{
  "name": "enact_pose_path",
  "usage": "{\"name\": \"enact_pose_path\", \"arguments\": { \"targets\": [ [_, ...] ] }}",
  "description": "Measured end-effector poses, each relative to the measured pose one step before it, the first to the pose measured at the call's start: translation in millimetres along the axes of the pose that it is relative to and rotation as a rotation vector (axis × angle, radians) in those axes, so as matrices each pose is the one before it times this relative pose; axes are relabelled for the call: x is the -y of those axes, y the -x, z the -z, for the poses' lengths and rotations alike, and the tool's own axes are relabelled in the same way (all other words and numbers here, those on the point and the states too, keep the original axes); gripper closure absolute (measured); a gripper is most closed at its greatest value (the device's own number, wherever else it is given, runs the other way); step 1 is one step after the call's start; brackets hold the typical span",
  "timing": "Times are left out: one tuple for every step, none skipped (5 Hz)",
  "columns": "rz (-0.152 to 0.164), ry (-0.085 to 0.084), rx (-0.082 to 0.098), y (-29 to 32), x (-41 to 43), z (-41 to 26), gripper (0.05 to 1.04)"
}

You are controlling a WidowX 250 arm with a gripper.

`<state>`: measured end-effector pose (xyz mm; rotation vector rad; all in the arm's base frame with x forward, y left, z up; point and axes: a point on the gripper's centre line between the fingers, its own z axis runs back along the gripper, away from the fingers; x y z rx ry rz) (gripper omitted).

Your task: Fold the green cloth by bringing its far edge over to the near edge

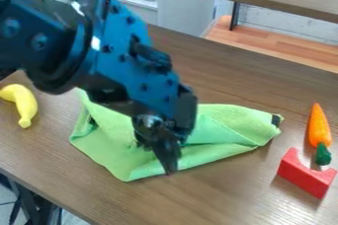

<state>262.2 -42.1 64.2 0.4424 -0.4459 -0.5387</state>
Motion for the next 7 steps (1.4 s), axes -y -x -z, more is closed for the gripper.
{"name": "enact_pose_path", "arguments": {
  "targets": [
    [-0.0089,-0.002,-0.034,-4.19,13.97,-1.61,1.017],
    [-0.0231,-0.0004,-0.0145,-1.47,13.0,0.74,0.933],
    [-0.0659,0.0234,0.0011,-4.18,8.9,-2.33,0.718],
    [0.0223,0.0775,-0.0349,-8.09,2.06,-2.99,0.417],
    [0.0345,0.0989,-0.0683,-7.0,-11.63,-3.78,0.142],
    [-0.0219,0.0362,-0.0085,-6.09,-18.87,-14.24,0.083],
    [-0.078,-0.0022,0.0138,-9.46,-27.26,-14.99,0.083]
  ]
}}
